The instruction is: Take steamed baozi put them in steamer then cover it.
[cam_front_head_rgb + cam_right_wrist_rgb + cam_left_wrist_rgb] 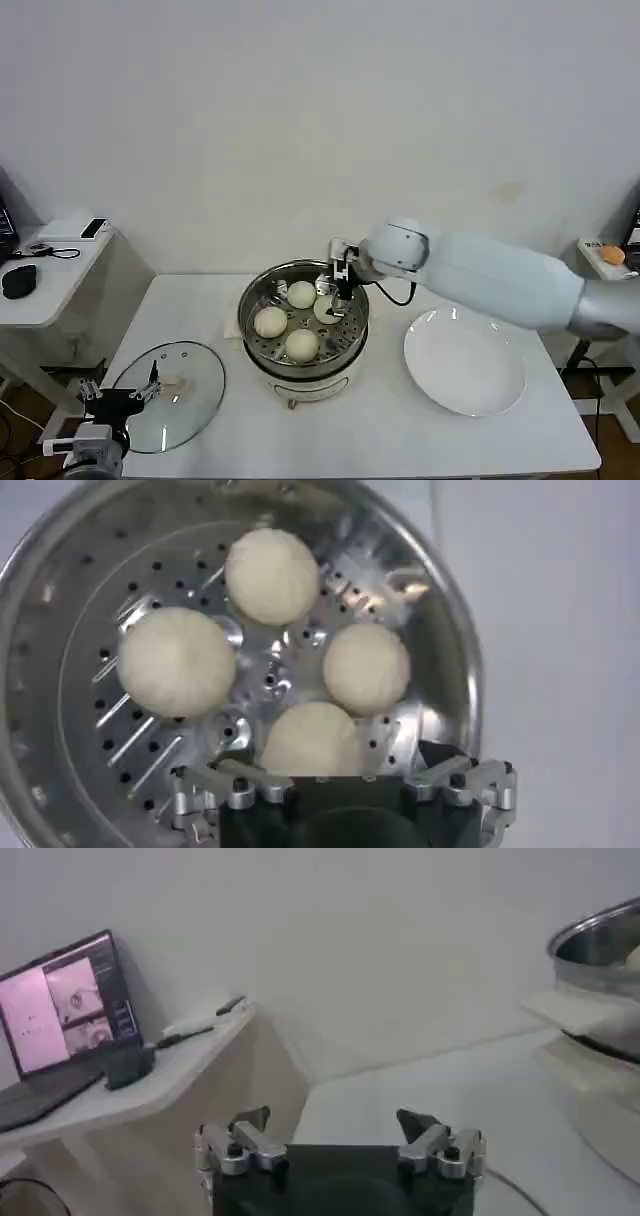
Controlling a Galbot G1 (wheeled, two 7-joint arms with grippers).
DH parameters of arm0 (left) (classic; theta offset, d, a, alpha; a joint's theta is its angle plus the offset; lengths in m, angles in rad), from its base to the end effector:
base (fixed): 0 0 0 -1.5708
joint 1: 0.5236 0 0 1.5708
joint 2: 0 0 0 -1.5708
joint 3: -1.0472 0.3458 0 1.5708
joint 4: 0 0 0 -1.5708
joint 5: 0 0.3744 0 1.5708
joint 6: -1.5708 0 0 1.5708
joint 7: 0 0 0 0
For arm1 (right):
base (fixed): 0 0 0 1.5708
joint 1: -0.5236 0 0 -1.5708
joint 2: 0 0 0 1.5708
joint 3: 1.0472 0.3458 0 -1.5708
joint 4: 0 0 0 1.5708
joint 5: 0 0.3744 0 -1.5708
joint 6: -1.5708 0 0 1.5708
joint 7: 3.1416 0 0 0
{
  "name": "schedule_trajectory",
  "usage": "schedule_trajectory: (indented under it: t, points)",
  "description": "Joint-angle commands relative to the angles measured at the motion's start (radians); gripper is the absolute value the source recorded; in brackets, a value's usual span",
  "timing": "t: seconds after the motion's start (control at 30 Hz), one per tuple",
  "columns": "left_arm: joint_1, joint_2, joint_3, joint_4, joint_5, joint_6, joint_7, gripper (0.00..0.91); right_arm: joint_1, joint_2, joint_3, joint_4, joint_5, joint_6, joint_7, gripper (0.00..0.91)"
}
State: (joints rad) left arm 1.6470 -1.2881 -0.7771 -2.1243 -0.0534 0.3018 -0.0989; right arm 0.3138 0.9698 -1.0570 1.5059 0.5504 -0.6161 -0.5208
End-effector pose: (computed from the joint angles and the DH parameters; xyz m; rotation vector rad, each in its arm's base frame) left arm 0.1863 0.1183 -0.2737 0.2898 -2.7985 -0.4619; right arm 0.5044 0.0989 -0.1111 1.3167 -1.9095 1.2554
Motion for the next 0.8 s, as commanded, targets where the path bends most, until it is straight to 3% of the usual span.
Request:
schedule_trajectory:
  t: [0.03, 0.07, 0.1, 0.23, 0.3, 0.33, 0.4, 0.47, 0.63, 0.7, 0.8]
  points:
    - [0.007, 0.000, 0.007, 0.003, 0.013, -0.015, -0.003, 0.907, -0.527, -0.193, 0.524, 0.209, -0.036, 0.297, 0.480, 0.907]
    - [0.007, -0.001, 0.006, 0.004, 0.016, -0.016, -0.003, 0.907, -0.644, -0.188, 0.641, 0.231, -0.087, 0.336, 0.497, 0.907]
    - [0.007, -0.002, 0.006, 0.005, 0.018, -0.016, -0.003, 0.907, -0.731, -0.181, 0.669, 0.241, -0.110, 0.352, 0.498, 0.907]
    - [0.010, -0.003, 0.004, 0.009, 0.029, -0.023, 0.000, 0.907, -0.996, -0.128, 0.953, 0.268, -0.242, 0.518, 0.542, 0.907]
    - [0.013, -0.005, 0.003, 0.017, 0.053, -0.046, 0.009, 0.907, -1.157, -0.081, 1.099, 0.266, -0.379, 0.609, 0.541, 0.907]
    - [0.013, -0.007, 0.002, 0.023, 0.066, -0.058, 0.015, 0.907, -1.212, -0.041, 1.157, 0.259, -0.444, 0.646, 0.539, 0.907]
    - [0.012, -0.013, 0.003, 0.038, 0.085, -0.082, 0.020, 0.907, -1.281, 0.016, 1.251, 0.261, -0.485, 0.682, 0.538, 0.907]
    - [0.014, -0.016, 0.008, 0.047, 0.096, -0.097, 0.024, 0.907, -1.377, 0.129, 1.425, 0.288, -0.537, 0.736, 0.523, 0.907]
    - [0.016, -0.014, 0.018, 0.056, 0.148, -0.119, 0.030, 0.907, -1.514, 0.294, 1.647, 0.347, -0.522, 0.740, 0.430, 0.907]
    - [0.023, -0.005, 0.032, 0.053, 0.257, -0.135, 0.030, 0.907, -1.585, 0.362, 1.756, 0.363, -0.483, 0.744, 0.404, 0.907]
    - [0.036, -0.004, 0.032, 0.053, 0.396, -0.168, 0.032, 0.907, -1.680, 0.391, 1.828, 0.391, -0.393, 0.728, 0.393, 0.907]
